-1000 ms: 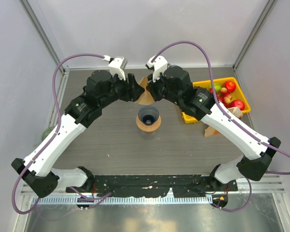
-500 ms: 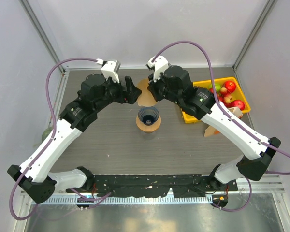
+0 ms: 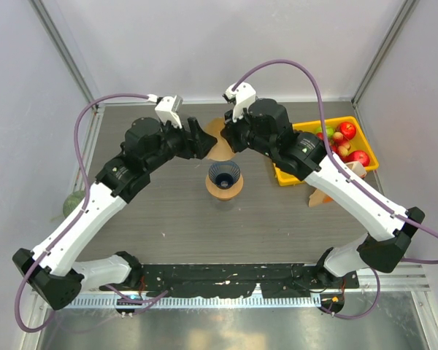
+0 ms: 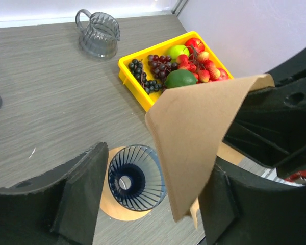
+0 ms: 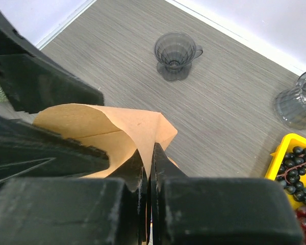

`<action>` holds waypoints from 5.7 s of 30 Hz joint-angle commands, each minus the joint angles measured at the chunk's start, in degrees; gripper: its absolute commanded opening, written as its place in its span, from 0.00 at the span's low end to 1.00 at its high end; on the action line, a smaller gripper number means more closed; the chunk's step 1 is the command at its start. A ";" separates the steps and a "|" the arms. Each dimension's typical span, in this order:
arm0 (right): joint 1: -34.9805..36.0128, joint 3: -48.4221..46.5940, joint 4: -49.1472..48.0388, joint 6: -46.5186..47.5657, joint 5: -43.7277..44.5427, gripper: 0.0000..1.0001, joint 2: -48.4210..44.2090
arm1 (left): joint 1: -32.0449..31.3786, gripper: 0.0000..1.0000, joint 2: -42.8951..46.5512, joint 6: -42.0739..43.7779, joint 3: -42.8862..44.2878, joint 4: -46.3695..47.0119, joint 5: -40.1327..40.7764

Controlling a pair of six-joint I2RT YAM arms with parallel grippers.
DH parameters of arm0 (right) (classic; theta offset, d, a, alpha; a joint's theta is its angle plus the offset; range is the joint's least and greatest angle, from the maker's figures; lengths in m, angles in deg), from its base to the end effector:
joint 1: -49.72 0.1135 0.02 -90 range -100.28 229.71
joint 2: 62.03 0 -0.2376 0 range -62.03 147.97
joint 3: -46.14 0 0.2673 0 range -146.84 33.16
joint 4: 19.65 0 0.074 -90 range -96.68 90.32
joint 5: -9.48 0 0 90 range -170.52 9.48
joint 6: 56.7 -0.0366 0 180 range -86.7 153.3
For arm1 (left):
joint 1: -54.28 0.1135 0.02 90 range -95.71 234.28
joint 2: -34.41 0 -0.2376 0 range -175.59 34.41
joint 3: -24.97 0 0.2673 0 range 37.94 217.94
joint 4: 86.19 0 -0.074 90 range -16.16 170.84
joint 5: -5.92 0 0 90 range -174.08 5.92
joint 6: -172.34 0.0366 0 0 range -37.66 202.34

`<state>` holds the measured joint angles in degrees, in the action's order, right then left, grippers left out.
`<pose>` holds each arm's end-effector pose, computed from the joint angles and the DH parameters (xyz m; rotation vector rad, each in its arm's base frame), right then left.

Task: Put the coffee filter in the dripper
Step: Place the coffee filter in the coffee dripper.

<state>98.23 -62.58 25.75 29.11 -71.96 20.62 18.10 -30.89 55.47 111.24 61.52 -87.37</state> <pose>0.2251 0.2463 0.4301 -0.6334 1.8267 0.4780 0.2237 -0.1662 0.4033 0.1932 1.8371 -0.8367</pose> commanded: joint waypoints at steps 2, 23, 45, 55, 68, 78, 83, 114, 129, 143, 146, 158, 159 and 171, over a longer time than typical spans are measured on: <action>-0.08 -1.29 -1.31 -2.67 -0.91 0.05 -0.47 | 0.24 0.61 -2.37 -3.01 2.28 6.13 -0.49; 0.88 -3.66 -1.23 -1.27 -1.00 0.05 1.20 | -1.78 0.00 -2.47 -3.71 2.64 6.13 -0.59; 0.80 -3.13 -0.79 -2.41 4.01 0.13 -0.56 | -1.61 0.00 -3.52 -11.36 4.40 5.16 6.37; -2.71 -5.68 8.07 -1.26 1.12 0.05 -1.97 | 0.31 0.77 2.18 -4.16 4.06 -2.32 -1.17; -10.81 -9.54 25.84 3.39 -35.00 0.05 2.42 | 11.40 0.99 19.41 -0.37 -6.67 -3.02 -16.84; -12.12 -16.40 34.28 5.77 -35.01 0.05 13.14 | 13.33 0.99 19.24 -0.46 -8.17 -3.45 -16.05; -12.74 -16.93 35.43 8.22 -32.47 0.05 14.64 | 13.42 0.99 18.37 -0.28 -8.08 -3.02 -16.22; -7.65 -16.51 31.04 22.73 -27.98 0.41 16.84 | 23.26 0.99 15.20 -1.87 -8.17 -7.50 -18.25; -3.43 -5.95 21.29 23.96 -19.46 0.36 18.42 | 24.85 0.99 16.69 -1.52 -8.61 -8.82 -17.54; -2.37 0.73 17.85 26.33 -14.19 0.36 19.30 | 26.16 0.99 17.22 -2.13 -10.37 -7.85 -17.37; -2.19 1.26 17.41 26.77 -13.13 0.36 19.65 | 26.25 0.99 17.40 -2.13 -10.89 -7.85 -17.36; -0.79 0.04 18.72 27.39 -10.66 0.34 20.97 | 26.52 0.99 17.40 -1.78 -11.33 -8.46 -17.89; -0.79 -1.27 19.86 27.39 -10.84 0.34 20.88 | 26.52 0.99 17.40 -1.78 -11.25 -8.38 -18.41; -0.52 -8.32 24.79 27.39 -12.60 0.34 19.30 | 26.52 0.99 17.49 -2.31 -12.48 -6.35 -19.30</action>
<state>97.24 -67.34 49.18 55.95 -84.16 40.77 44.29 -14.23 53.80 99.22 52.80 -105.22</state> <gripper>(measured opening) 0.333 0.991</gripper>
